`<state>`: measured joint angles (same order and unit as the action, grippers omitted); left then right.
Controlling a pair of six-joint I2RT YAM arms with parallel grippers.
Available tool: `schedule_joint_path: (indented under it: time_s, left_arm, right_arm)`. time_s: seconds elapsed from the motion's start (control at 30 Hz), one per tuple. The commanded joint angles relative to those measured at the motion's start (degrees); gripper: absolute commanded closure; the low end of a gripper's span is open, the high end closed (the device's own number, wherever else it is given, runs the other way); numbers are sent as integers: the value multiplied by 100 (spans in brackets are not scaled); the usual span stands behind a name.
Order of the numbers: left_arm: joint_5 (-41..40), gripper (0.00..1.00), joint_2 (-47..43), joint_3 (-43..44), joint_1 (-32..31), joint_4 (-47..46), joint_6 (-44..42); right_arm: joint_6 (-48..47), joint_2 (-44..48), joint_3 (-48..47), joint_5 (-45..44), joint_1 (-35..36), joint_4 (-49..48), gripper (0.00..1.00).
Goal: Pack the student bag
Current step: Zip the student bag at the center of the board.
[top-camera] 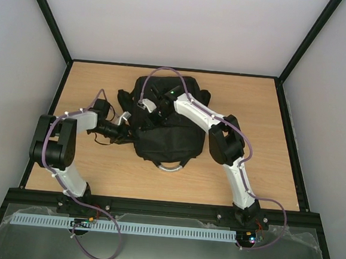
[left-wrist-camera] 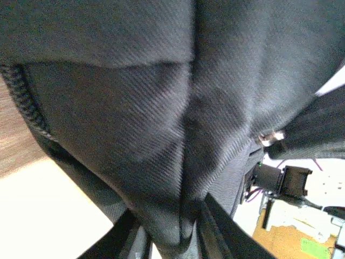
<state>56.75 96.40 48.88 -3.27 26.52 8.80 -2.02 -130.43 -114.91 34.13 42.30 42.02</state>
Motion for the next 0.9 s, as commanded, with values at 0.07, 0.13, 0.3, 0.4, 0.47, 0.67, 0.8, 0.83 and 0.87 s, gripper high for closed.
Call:
schedule_joint_path:
  time_s: [0.07, 0.13, 0.3, 0.4, 0.47, 0.67, 0.8, 0.83, 0.87]
  left_arm:
    - [-185, 94, 307, 377, -25, -128, -182]
    - [-390, 98, 238, 370, -17, -80, -207]
    - [-935, 98, -17, 344, 5, 208, -440]
    - [-1267, 98, -147, 324, 48, 359, -570]
    - [-1481, 98, -221, 324, 83, 430, -650]
    - [-1864, 98, -392, 385, 157, 560, -761]
    - [-1686, 98, -420, 433, 143, 652, -977]
    - [-1535, 98, -408, 463, 103, 700, -1028]
    - [-1461, 98, -414, 486, 46, 733, -1038]
  right_arm:
    - [67, 83, 270, 550, 38, 382, 99]
    - [31, 102, 306, 559, -12, 443, 99]
    - [-202, 196, 371, 812, -273, 790, 99]
    - [-339, 260, 550, 815, -402, 1020, 99]
    - [-409, 320, 718, 791, -479, 1129, 99]
    - [-415, 465, 919, 631, -712, 1167, 99]
    - [-430, 572, 845, 517, -797, 1139, 99]
    - [-432, 584, 814, 511, -794, 1117, 99]
    - [-393, 584, 792, 520, -790, 1078, 99]
